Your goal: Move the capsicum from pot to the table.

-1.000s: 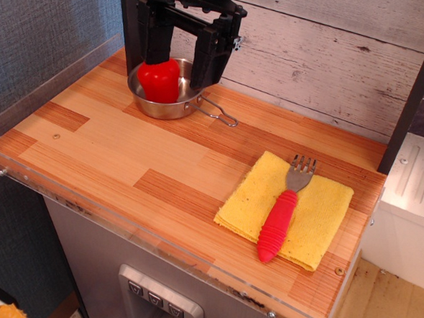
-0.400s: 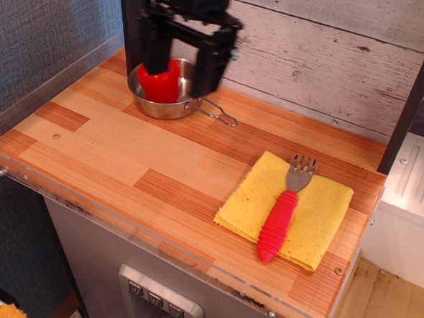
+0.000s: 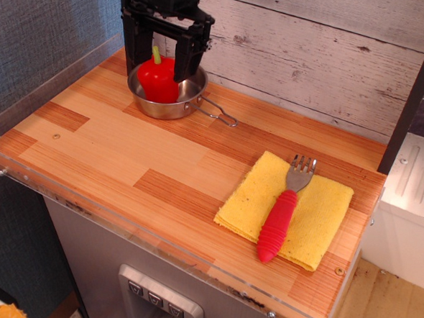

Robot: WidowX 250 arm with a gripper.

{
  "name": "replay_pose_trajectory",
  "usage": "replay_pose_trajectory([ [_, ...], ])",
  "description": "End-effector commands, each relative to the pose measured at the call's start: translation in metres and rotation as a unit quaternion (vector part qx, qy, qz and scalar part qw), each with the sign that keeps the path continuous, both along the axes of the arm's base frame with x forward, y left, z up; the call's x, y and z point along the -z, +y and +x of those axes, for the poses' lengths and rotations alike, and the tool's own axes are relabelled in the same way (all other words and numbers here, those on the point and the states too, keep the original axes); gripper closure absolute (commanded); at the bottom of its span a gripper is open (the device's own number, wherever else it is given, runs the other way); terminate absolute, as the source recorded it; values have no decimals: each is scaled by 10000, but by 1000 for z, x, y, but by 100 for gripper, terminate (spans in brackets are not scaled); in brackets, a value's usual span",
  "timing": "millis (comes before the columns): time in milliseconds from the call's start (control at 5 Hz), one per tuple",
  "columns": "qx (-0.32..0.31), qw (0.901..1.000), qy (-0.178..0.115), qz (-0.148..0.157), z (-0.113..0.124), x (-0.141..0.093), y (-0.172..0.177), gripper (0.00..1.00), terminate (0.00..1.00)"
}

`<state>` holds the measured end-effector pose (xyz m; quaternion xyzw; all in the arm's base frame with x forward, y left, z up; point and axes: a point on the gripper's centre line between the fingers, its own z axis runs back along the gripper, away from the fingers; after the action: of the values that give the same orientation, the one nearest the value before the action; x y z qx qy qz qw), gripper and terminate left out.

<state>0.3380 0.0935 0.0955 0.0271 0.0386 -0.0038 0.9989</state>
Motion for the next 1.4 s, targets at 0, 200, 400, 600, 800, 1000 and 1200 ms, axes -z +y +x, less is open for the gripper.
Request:
replay_pose_trajectory([
  [0,-364,9974,-531,335,52,29,31,0,0],
  [200,-434,9959,-605,515,56,33,43,0,0],
  [400,-495,9952,-654,531,58,31,49,0,0],
  [600,-512,9945,-709,579,53,27,50,0,0],
  [800,-526,9942,-794,509,50,27,47,100,0],
  [1000,-523,9921,-1030,486,48,8,36,100,0],
  [1200,-598,9876,-1405,350,50,-16,28,100,0],
])
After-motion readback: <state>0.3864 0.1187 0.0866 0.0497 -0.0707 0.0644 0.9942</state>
